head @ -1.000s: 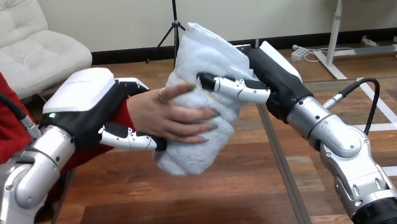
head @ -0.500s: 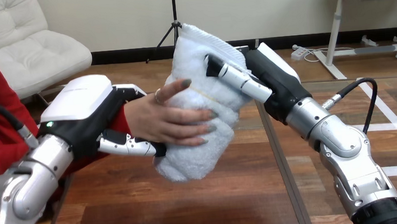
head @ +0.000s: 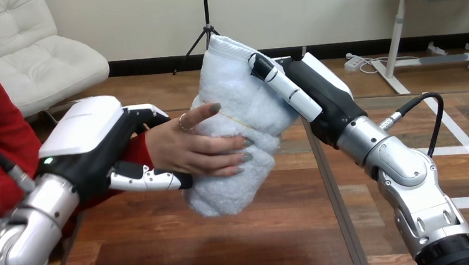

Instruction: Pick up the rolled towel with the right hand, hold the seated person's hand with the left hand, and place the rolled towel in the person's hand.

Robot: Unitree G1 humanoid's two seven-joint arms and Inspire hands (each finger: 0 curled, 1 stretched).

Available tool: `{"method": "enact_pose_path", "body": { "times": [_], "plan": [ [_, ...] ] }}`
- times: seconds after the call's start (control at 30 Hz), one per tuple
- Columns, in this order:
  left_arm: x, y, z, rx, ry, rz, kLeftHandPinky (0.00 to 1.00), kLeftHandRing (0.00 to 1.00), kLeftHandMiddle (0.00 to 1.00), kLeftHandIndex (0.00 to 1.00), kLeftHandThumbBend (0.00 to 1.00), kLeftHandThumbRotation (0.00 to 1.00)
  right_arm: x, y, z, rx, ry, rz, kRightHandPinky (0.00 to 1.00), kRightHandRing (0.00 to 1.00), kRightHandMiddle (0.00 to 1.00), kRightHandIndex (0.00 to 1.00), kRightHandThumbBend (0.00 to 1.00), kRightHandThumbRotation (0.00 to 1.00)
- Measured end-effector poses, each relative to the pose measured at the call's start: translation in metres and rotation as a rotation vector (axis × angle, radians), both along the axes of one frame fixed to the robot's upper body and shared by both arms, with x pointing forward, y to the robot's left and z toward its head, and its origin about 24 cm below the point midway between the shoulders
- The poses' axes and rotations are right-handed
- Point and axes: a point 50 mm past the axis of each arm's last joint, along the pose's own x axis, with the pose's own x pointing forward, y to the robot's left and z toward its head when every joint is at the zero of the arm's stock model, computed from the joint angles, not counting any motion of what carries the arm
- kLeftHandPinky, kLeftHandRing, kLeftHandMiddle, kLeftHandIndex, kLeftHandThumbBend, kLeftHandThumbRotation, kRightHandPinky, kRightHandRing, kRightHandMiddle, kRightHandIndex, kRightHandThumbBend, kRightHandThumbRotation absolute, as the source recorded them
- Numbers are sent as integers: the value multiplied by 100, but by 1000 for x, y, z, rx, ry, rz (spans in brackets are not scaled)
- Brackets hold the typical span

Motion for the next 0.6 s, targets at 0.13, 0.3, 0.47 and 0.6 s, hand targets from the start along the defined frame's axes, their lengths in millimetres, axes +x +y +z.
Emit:
{"method": "enact_pose_path", "body": {
  "times": [0.13, 0.3, 0.47, 0.6],
  "plan": [
    [-4, 1, -1, -28, -16, 6, 57, 67, 69, 66, 81, 50, 0, 0, 1, -1, 2, 9, 35, 43, 49, 52, 80, 100],
    [-10, 1, -2, -64, -37, 13, 57, 67, 69, 66, 78, 52, -1, 0, 3, -5, 15, 20, 37, 46, 52, 54, 95, 100],
    [-16, 3, -6, -84, -49, 24, 56, 66, 69, 65, 77, 54, -2, -2, 4, -9, 22, 33, 39, 48, 54, 57, 98, 100],
    [-20, 5, -9, -102, -50, 35, 56, 67, 70, 66, 75, 57, -4, -4, 3, -12, 26, 46, 41, 51, 57, 59, 100, 100]
  ]
}}
